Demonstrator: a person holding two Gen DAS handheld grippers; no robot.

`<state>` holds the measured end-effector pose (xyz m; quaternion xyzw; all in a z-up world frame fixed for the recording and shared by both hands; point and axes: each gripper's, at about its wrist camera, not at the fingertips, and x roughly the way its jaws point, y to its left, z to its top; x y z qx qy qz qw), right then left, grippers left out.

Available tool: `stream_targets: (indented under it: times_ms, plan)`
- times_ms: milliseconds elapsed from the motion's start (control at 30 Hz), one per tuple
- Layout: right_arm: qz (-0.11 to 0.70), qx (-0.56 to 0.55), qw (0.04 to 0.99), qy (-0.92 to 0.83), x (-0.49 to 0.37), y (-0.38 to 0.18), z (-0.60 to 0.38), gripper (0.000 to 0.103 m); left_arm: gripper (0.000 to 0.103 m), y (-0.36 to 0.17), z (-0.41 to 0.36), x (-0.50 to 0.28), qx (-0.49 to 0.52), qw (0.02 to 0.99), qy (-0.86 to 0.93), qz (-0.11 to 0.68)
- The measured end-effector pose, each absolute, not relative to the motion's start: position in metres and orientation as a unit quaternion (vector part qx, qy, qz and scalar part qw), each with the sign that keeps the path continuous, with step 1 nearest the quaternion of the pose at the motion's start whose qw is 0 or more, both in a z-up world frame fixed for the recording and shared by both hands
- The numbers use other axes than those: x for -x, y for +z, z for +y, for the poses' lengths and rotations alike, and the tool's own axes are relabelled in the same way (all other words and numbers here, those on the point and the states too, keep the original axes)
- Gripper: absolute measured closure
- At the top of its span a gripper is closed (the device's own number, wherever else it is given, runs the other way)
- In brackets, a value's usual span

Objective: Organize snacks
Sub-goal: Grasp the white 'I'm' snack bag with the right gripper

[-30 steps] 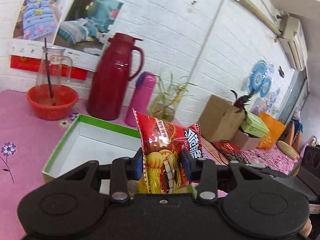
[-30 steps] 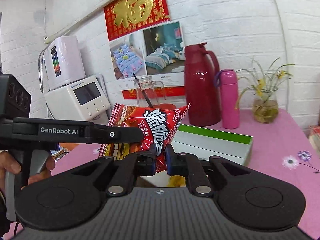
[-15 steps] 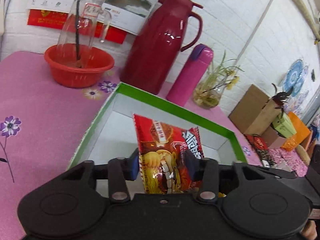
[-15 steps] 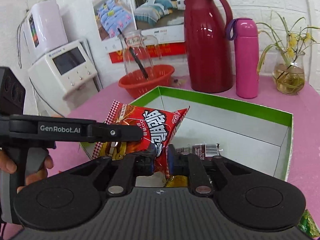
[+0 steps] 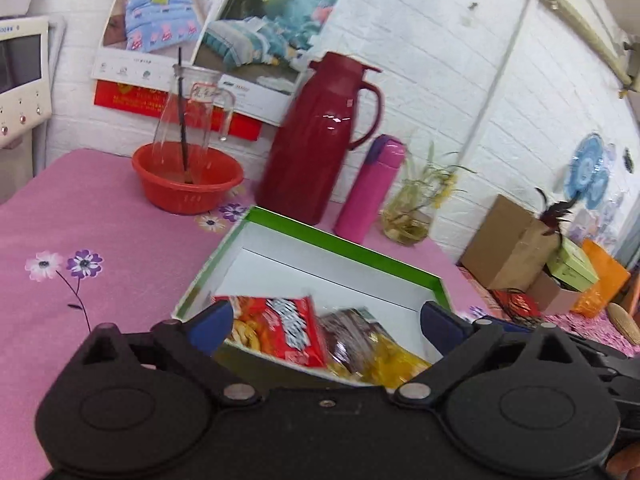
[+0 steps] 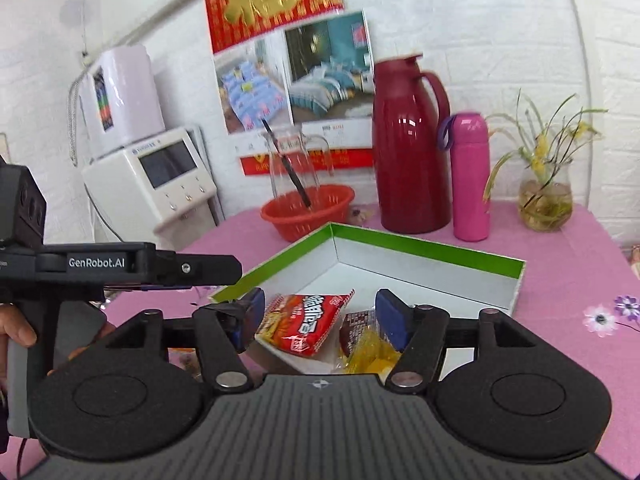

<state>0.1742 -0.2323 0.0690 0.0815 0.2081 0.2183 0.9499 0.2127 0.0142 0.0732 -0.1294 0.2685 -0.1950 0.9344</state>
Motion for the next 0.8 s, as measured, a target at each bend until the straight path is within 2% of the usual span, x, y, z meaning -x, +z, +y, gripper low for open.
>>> stream_targets:
  times_ms: [200,400,800]
  plan:
    - [0.202,-0.095,0.951,0.214,-0.105,0.070,-0.252,0.000,0.000,0.077,-0.003,-0.144,0.113,0.929,-0.223,0.273]
    - [0.217,-0.083,0.960,0.157,-0.045,0.041,-0.270,0.000,0.000,0.056,-0.026,-0.088,0.096,0.917,-0.263,0.284]
    - [0.274,-0.115,0.949,0.106,-0.003,-0.025,-0.276,0.000,0.000,0.006,-0.059,-0.044,0.122,0.890,-0.301,0.321]
